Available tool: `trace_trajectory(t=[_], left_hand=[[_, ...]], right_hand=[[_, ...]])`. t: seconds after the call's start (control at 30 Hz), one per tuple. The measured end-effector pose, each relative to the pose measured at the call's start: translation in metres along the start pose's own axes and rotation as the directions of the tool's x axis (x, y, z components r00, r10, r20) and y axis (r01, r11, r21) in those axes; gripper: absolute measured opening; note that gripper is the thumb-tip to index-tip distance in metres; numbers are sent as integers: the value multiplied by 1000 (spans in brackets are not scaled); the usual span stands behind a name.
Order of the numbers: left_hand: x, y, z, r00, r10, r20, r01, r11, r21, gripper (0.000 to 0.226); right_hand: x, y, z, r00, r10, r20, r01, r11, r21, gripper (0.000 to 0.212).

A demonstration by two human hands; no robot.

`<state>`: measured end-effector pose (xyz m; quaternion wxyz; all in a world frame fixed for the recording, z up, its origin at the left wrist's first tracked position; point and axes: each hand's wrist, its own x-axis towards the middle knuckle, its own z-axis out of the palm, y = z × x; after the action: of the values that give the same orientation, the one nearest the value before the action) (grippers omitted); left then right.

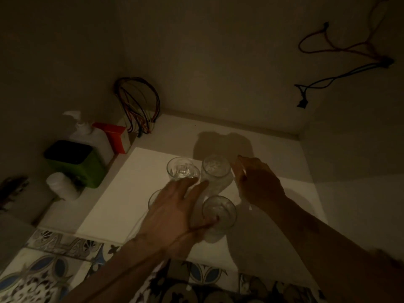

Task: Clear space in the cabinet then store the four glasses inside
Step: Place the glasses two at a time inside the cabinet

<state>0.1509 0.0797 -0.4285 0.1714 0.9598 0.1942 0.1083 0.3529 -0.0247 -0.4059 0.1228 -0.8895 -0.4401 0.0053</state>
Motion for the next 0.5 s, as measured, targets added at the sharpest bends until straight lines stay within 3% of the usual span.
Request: trace_trajectory(t=[0.1,0.23,0.43,0.5], left_hand=[[-9,-6,-16,985,-131,108,118,986,121,81],[-30,0,-42,935,-292,202,245,943,225,77],[-66,44,-116,857,-349,378,243,922,300,82],[-74,61,-148,828,-338,448,244,936,254,79]], right_hand=[[-23,2,-12,971,191,143,-190,982,-22,63],[-65,-2,-33,890,254,379,-177,958,-225,69],[-137,-43,-113,879,250,405,-197,966,-169,69],[-150,-61,-149,838,280,469,-243,960,-139,68]])
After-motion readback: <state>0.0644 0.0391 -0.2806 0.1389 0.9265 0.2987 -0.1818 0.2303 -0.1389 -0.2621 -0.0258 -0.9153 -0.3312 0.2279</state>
